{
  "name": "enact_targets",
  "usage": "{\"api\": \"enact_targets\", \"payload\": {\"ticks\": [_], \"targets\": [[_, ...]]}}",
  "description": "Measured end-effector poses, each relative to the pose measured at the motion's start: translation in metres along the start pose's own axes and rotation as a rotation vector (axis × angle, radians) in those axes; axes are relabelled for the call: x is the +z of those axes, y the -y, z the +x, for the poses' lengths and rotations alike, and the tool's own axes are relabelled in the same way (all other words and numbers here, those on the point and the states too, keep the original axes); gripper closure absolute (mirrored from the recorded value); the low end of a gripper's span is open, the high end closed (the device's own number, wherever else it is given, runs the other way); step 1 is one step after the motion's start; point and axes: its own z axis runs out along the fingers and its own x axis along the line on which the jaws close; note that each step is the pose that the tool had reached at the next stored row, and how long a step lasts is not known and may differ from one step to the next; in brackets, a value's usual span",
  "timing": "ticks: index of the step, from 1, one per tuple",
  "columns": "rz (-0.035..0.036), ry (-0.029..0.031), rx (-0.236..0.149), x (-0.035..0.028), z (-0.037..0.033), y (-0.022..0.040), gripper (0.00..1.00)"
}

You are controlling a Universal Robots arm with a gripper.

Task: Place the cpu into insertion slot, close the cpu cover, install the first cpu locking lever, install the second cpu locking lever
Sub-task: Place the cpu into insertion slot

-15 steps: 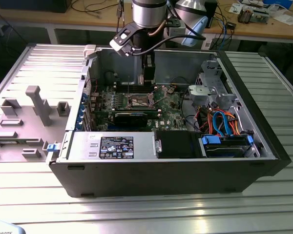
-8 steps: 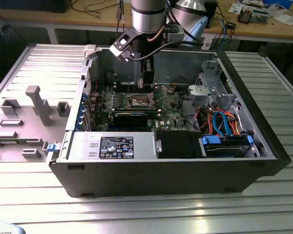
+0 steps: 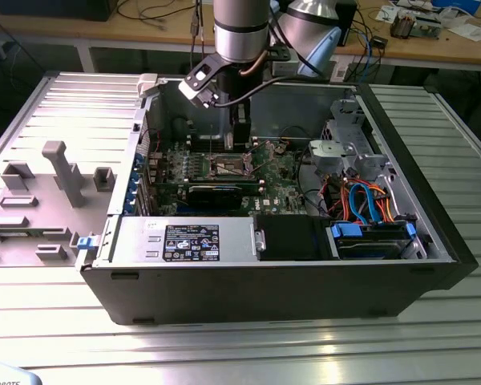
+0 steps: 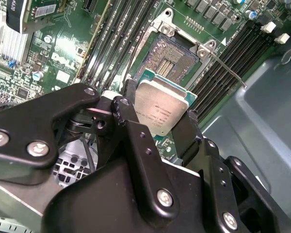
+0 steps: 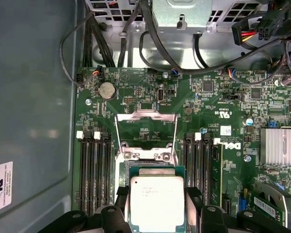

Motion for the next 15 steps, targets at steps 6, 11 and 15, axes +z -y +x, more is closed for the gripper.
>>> {"api": "enact_targets", "payload": {"ticks": [6, 11, 15], "targets": [[-0.0002, -0.0003, 0.0, 0.0007, 0.0, 0.0, 0.46], [-0.0002, -0.0003, 0.0, 0.0007, 0.0, 0.0, 0.46], [-0.0002, -0.0003, 0.0, 0.0009, 0.0, 0.0001, 0.46]]}}
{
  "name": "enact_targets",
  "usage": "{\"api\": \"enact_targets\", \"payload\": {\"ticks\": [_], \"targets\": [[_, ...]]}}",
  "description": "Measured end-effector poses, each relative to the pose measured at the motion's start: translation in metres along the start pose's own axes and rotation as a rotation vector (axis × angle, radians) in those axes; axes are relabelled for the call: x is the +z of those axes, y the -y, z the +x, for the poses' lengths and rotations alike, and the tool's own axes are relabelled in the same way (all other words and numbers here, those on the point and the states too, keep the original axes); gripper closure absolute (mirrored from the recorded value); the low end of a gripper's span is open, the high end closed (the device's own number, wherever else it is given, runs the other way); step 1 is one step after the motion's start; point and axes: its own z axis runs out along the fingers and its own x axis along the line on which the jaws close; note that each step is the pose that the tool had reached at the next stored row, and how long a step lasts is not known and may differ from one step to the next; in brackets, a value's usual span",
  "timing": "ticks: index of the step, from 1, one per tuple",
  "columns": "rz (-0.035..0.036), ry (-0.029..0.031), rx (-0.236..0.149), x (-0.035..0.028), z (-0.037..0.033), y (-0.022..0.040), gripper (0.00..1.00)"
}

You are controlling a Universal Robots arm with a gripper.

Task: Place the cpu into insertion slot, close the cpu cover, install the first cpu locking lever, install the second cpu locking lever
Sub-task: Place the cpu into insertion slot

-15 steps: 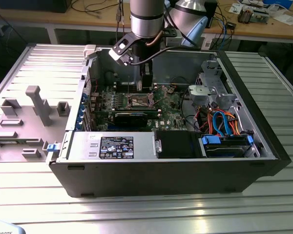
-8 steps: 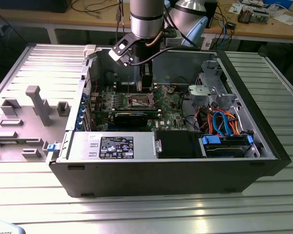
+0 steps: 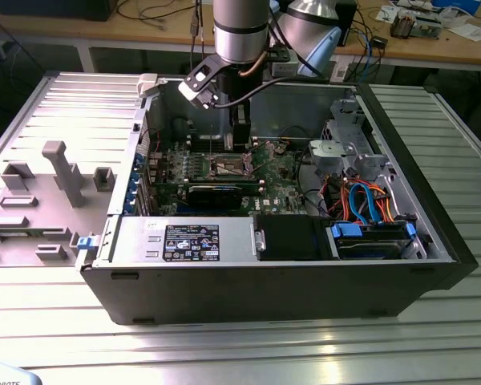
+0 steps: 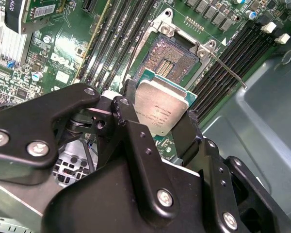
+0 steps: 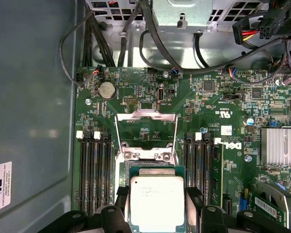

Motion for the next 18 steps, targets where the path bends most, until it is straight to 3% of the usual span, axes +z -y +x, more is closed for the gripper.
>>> {"api": "enact_targets", "payload": {"ticks": [1, 2, 6, 18], "targets": [[-0.0001, -0.0001, 0.0, 0.001, 0.0, 0.0, 0.46], [-0.0007, -0.0001, 0.0, 0.0092, -0.0002, 0.0004, 0.46], [-0.0015, 0.0002, 0.006, 0.0158, -0.0003, 0.0008, 0.46], [-0.0015, 0.0003, 0.006, 0.0167, -0.0004, 0.0008, 0.46]]}}
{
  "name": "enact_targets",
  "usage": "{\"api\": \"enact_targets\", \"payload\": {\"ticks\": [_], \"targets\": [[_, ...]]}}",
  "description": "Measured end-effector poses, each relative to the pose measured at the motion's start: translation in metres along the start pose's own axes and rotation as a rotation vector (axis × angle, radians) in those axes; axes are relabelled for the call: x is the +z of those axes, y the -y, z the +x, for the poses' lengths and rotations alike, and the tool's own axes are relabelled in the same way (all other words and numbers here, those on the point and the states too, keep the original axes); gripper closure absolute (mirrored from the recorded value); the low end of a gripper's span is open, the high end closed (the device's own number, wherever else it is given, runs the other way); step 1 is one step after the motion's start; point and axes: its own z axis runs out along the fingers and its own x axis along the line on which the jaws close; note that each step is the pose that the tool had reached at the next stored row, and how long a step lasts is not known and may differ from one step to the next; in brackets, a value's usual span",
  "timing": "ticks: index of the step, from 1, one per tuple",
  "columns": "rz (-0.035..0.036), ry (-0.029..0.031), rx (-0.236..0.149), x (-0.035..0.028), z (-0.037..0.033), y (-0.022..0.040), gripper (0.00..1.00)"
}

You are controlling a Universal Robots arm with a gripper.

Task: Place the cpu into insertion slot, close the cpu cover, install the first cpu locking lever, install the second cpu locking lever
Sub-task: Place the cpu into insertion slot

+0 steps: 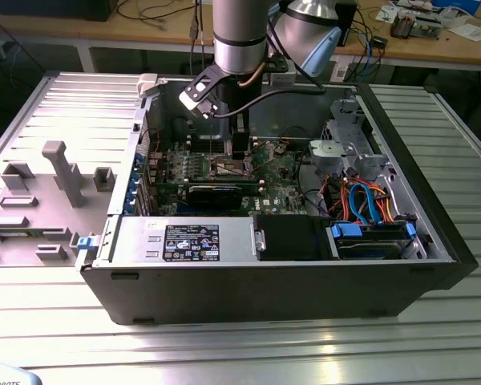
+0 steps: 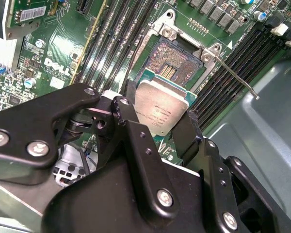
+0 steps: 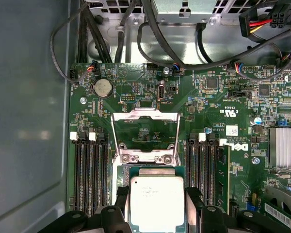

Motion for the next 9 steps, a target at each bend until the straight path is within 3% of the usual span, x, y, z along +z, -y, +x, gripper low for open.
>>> {"api": "enact_targets", "payload": {"ticks": [3, 5, 9], "targets": [[-0.0024, -0.0001, 0.0, 0.0003, 0.0, 0.0003, 0.46], [-0.0127, 0.0, 0.0, 0.001, 0.0001, 0.0016, 0.46], [-0.0143, 0.0001, 0.0, 0.0024, 0.0, 0.002, 0.46]]}}
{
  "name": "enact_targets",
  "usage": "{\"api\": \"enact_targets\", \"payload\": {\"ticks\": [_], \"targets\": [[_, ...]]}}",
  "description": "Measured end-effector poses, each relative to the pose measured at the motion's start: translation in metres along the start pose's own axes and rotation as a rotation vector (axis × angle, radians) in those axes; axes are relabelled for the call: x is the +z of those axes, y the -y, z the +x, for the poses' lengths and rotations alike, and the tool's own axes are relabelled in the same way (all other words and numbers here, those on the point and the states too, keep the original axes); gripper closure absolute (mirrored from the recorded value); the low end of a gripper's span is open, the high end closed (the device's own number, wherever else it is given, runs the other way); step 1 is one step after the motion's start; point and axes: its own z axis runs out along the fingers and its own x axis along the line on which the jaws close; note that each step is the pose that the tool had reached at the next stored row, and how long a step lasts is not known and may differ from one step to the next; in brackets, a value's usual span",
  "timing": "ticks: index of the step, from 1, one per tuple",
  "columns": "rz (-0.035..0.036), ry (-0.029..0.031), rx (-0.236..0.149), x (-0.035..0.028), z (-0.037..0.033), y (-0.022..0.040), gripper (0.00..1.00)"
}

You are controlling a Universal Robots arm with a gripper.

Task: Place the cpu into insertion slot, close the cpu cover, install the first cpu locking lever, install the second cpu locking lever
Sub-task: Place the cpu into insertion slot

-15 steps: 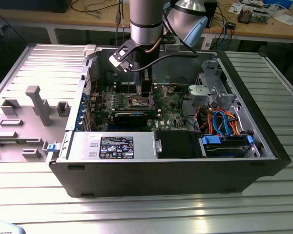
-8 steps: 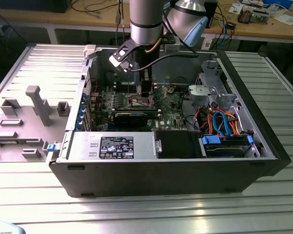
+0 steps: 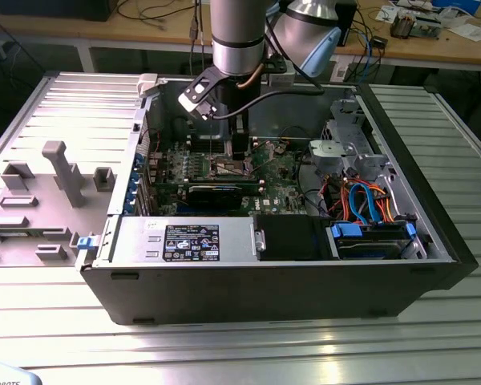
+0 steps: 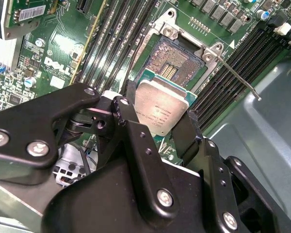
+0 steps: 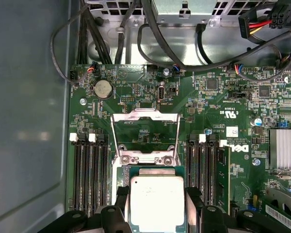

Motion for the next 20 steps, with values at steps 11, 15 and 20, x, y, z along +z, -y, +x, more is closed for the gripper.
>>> {"api": "enact_targets", "payload": {"ticks": [11, 15, 20], "targets": [[-0.0006, 0.0009, 0.017, 0.0083, -0.0002, 0.0007, 0.46], [-0.0006, 0.001, 0.017, 0.0084, -0.0002, 0.0007, 0.46], [-0.0006, 0.0007, 0.018, 0.0109, 0.0002, 0.0015, 0.46]]}}
